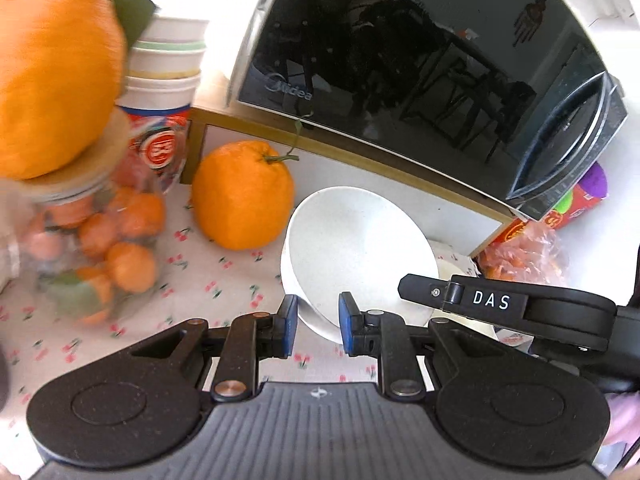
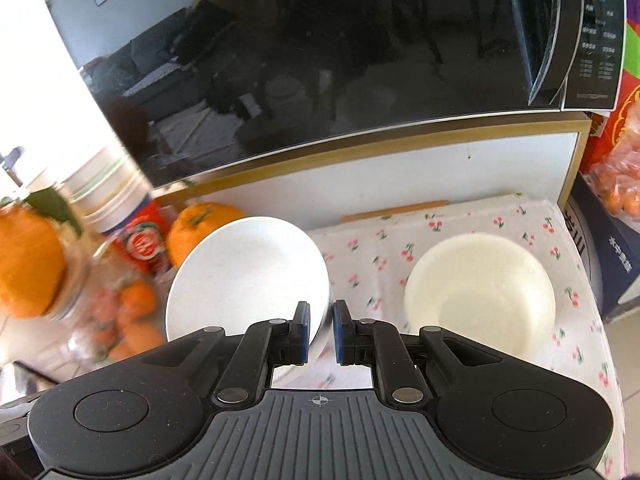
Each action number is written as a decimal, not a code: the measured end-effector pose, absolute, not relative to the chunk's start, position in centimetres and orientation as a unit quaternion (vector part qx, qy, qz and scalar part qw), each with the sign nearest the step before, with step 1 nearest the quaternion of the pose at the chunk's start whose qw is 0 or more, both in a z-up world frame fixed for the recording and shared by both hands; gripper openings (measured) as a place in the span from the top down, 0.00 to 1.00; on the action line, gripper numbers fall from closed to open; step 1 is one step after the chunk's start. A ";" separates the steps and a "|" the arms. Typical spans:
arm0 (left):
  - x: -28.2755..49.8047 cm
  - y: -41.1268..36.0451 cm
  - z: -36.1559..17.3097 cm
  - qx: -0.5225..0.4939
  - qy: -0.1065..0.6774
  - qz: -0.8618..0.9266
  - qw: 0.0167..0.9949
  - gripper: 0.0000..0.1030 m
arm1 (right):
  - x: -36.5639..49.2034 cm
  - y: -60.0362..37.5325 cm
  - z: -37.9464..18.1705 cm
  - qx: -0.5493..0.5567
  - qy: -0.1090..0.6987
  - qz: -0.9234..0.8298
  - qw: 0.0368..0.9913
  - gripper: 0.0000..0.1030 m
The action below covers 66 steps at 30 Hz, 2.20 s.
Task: Organize plates and bowls
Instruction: 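Carry the white bowl with both grippers onto the plate stack, then open both grippers to release the white bowl on the plates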
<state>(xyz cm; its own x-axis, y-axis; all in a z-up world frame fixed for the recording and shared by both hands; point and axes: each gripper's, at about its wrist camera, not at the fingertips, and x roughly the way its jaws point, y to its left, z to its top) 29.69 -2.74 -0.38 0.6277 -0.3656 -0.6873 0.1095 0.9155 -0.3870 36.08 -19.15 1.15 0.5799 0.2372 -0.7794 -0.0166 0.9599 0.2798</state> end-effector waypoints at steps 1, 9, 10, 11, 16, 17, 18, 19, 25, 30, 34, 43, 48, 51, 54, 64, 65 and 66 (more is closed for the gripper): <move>29.1 -2.3 -0.1 -0.157 0.412 -0.133 0.888 0.81 | 35.6 -18.8 1.5 0.122 0.455 0.072 0.879 0.88; 25.0 0.2 1.5 -0.163 0.422 -0.125 0.883 0.81 | 31.0 -16.7 4.3 0.126 0.459 0.085 0.875 0.88; 24.5 0.5 1.7 -0.162 0.423 -0.125 0.883 0.81 | 30.2 -16.4 4.5 0.126 0.460 0.087 0.875 0.88; 24.1 0.9 1.9 -0.161 0.424 -0.124 0.882 0.81 | 29.7 -16.1 4.6 0.126 0.461 0.089 0.874 0.88; 22.0 2.2 2.5 -0.160 0.428 -0.123 0.881 0.81 | 27.3 -15.0 5.0 0.129 0.465 0.097 0.870 0.88; 21.6 2.5 2.6 -0.162 0.430 -0.123 0.880 0.81 | 26.8 -14.8 5.1 0.131 0.466 0.099 0.870 0.88; 21.2 2.7 2.5 -0.163 0.431 -0.123 0.879 0.81 | 26.4 -14.6 5.2 0.133 0.466 0.100 0.869 0.88; 20.8 3.1 2.5 -0.163 0.433 -0.123 0.878 0.81 | 26.0 -14.5 5.3 0.134 0.466 0.103 0.868 0.88; 18.0 5.4 2.0 -0.165 0.449 -0.131 0.868 0.81 | 23.0 -13.0 5.3 0.141 0.467 0.124 0.864 0.87; 16.7 7.5 0.1 -0.186 0.468 -0.125 0.855 0.81 | 21.4 -11.6 4.3 0.154 0.469 0.149 0.857 0.87; 16.5 8.7 -1.5 -0.197 0.491 -0.106 0.842 0.81 | 21.7 -9.9 3.1 0.159 0.480 0.162 0.848 0.87; 15.9 10.3 -2.8 -0.186 0.514 -0.073 0.834 0.81 | 21.5 -6.6 0.0 0.111 0.514 0.176 0.832 0.87; 15.9 11.1 -3.6 -0.190 0.529 -0.062 0.825 0.80 | 21.3 -5.4 -1.4 0.091 0.524 0.184 0.826 0.87; 15.9 11.3 -3.9 -0.189 0.534 -0.061 0.822 0.80 | 21.2 -4.9 -1.8 0.081 0.528 0.187 0.825 0.86; 16.0 11.4 -4.4 -0.188 0.541 -0.057 0.817 0.80 | 21.3 -4.8 -2.1 0.082 0.532 0.192 0.821 0.86; 15.7 11.5 -3.8 -0.191 0.531 -0.056 0.823 0.68 | 21.2 -4.8 -1.7 0.089 0.527 0.203 0.821 0.82; 15.7 11.4 -3.6 -0.191 0.528 -0.055 0.826 0.67 | 21.2 -4.9 -1.5 0.090 0.524 0.202 0.822 0.75; 15.7 11.4 -3.4 -0.189 0.525 -0.054 0.828 0.62 | 21.3 -5.0 -1.4 0.091 0.523 0.200 0.824 0.71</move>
